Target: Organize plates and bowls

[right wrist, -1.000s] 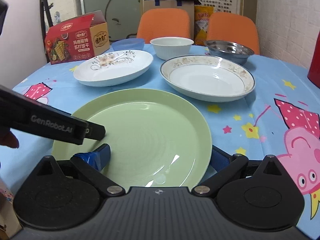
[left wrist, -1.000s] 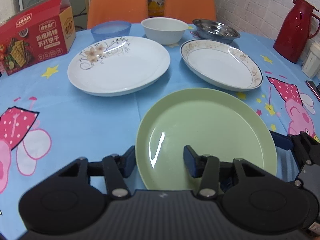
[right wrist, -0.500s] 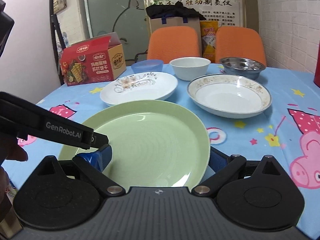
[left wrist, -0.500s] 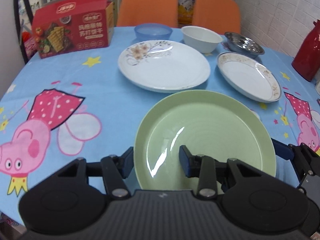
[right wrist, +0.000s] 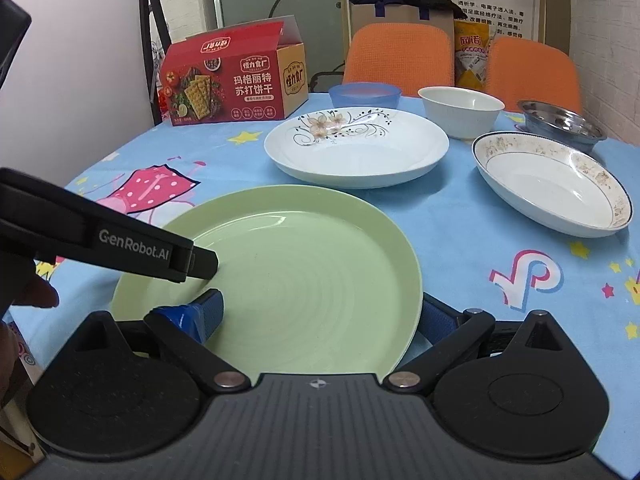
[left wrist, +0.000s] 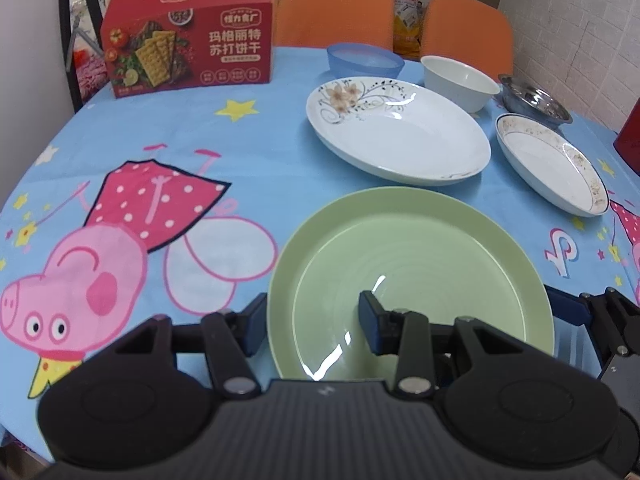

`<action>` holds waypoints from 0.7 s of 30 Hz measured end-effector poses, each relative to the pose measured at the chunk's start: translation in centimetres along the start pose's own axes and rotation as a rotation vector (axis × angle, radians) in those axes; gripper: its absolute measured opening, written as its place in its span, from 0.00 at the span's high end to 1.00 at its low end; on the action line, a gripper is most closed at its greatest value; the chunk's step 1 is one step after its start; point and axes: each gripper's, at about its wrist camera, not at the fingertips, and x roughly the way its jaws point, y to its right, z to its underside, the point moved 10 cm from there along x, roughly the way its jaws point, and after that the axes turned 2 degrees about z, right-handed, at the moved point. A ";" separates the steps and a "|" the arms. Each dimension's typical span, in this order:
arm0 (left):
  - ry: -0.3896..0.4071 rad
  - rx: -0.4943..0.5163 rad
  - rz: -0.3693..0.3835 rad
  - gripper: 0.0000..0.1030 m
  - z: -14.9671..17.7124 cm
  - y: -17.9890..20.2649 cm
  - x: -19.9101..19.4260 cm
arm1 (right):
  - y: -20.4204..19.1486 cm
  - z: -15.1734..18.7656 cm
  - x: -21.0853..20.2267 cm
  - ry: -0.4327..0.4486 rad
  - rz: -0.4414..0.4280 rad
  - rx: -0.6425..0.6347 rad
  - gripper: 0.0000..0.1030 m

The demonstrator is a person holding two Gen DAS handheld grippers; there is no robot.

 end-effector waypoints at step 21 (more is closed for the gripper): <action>0.089 -0.022 0.021 0.29 -11.9 -4.1 3.5 | 6.6 -11.4 3.6 0.074 -0.021 -0.035 0.15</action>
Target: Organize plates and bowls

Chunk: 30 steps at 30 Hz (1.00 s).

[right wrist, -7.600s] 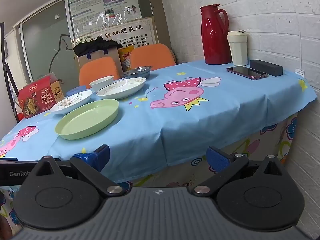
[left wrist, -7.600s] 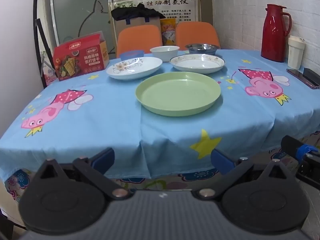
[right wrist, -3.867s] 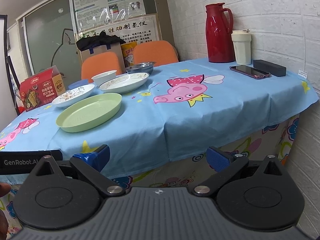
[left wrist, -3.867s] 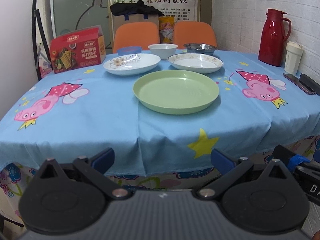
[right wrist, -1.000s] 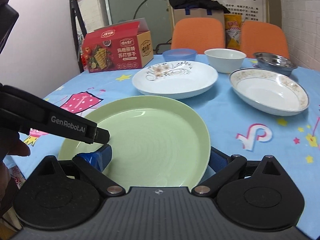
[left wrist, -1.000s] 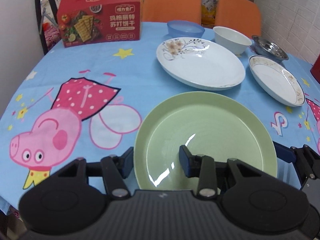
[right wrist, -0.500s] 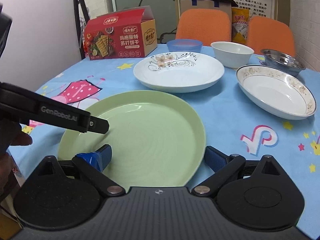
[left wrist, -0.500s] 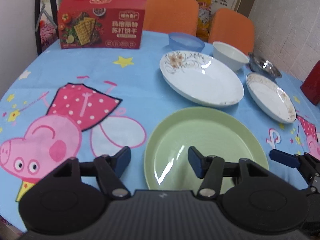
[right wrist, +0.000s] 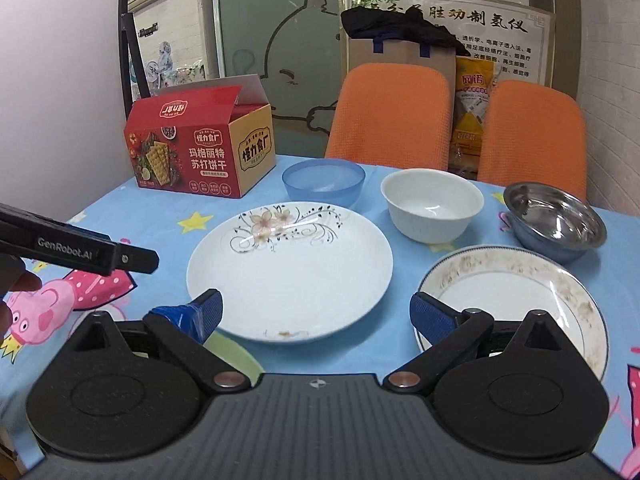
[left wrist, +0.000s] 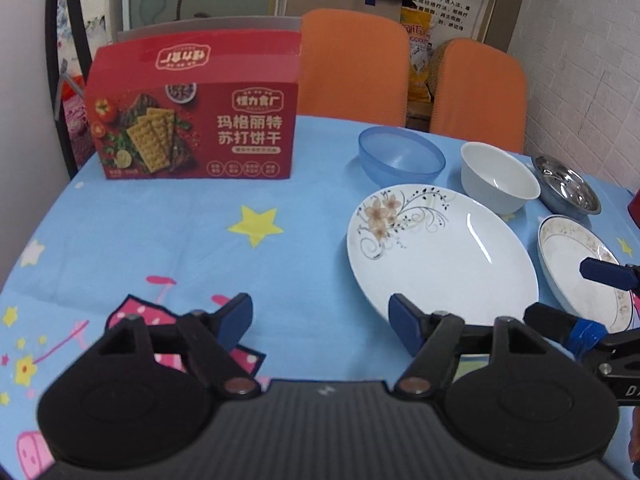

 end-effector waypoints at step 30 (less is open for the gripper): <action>-0.057 -0.002 0.067 0.15 -1.7 0.7 6.5 | -1.2 1.8 7.8 -0.128 -0.038 -0.010 0.14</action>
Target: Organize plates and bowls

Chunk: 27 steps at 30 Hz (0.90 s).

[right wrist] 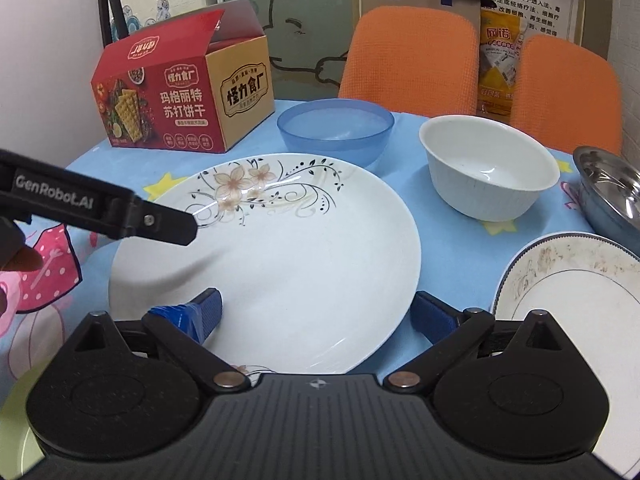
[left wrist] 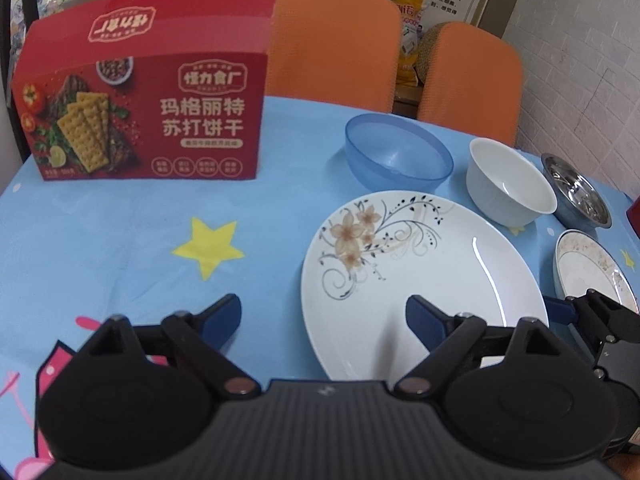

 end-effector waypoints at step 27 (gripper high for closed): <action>0.003 0.041 -0.059 0.58 -1.7 3.1 -0.3 | 0.2 -2.2 -1.5 0.059 -0.020 0.020 0.14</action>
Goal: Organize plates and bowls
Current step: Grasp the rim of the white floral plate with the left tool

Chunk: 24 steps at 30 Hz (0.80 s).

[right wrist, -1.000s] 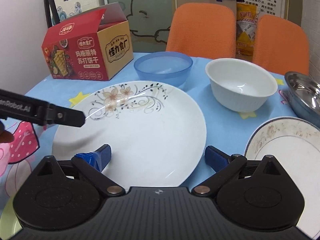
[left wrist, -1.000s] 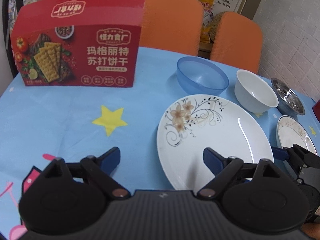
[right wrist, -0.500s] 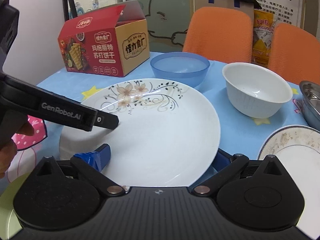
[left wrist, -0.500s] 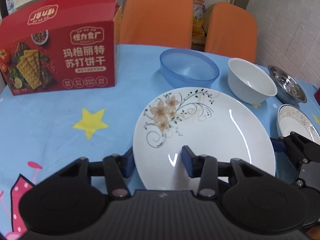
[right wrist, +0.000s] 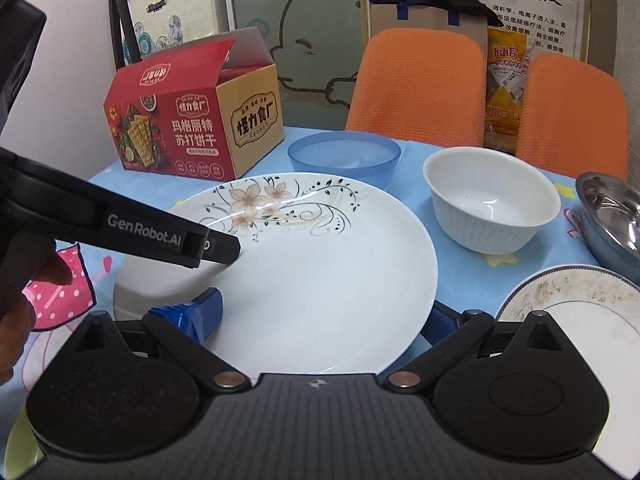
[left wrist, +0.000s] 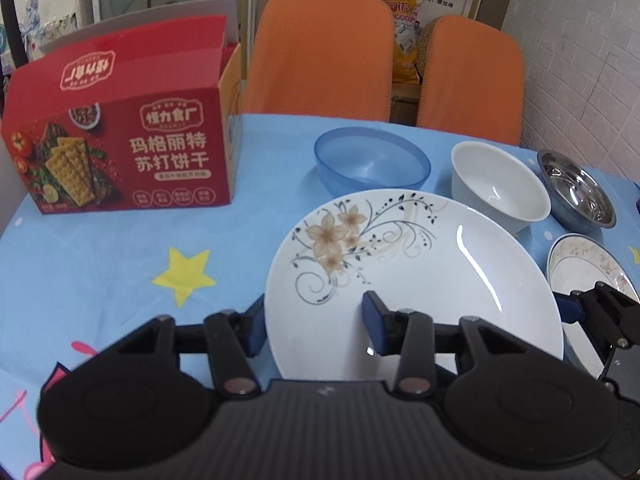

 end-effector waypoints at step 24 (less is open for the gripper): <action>0.011 -0.008 -0.022 0.62 12.2 1.4 -11.4 | -6.7 7.9 -11.7 0.026 -0.014 0.076 0.13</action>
